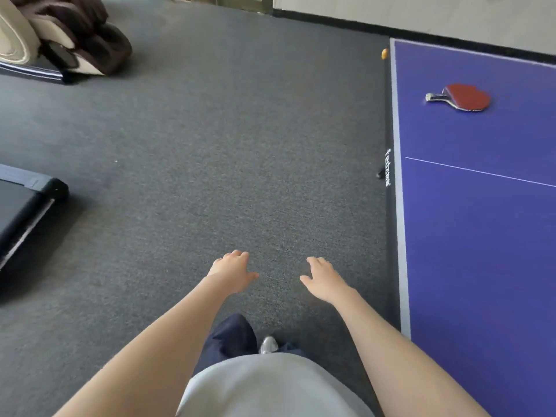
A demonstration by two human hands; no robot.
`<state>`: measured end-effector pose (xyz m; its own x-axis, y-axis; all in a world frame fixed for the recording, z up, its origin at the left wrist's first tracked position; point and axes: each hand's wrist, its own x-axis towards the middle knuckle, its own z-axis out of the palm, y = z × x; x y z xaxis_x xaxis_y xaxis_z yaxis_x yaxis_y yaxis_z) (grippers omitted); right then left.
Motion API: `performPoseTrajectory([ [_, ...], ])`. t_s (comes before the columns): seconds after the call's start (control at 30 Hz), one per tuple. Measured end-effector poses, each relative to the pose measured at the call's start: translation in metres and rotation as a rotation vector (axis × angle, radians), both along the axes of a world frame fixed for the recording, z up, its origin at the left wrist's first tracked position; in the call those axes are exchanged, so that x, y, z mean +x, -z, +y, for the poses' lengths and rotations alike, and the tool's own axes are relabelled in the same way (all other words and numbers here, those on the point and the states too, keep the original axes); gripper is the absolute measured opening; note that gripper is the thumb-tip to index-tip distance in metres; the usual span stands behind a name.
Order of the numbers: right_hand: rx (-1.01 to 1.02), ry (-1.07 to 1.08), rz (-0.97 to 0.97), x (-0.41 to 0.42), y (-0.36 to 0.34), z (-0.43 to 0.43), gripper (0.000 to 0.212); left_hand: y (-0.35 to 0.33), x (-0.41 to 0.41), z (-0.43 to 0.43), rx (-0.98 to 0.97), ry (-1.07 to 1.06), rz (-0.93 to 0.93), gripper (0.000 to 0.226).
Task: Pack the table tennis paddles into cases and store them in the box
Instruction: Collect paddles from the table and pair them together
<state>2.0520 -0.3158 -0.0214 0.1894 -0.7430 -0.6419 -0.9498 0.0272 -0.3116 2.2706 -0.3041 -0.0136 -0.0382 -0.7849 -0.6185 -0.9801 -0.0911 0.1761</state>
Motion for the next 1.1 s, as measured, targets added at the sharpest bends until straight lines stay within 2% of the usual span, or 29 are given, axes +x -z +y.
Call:
performPoseTrajectory([
  [0.57,-0.026,0.469,-0.034,0.002,0.002,-0.233,0.058,0.008,-0.011,-0.349,0.002,0.393,0.029,0.060],
  [0.73,-0.053,0.630,-0.042,-0.025,-0.003,-0.270,0.058,0.005,-0.061,-0.423,0.007,0.532,0.070,0.062],
  [1.1,-0.183,0.930,-0.096,-0.151,-0.010,-0.366,0.056,-0.011,-0.237,-0.548,-0.043,0.774,0.151,0.060],
])
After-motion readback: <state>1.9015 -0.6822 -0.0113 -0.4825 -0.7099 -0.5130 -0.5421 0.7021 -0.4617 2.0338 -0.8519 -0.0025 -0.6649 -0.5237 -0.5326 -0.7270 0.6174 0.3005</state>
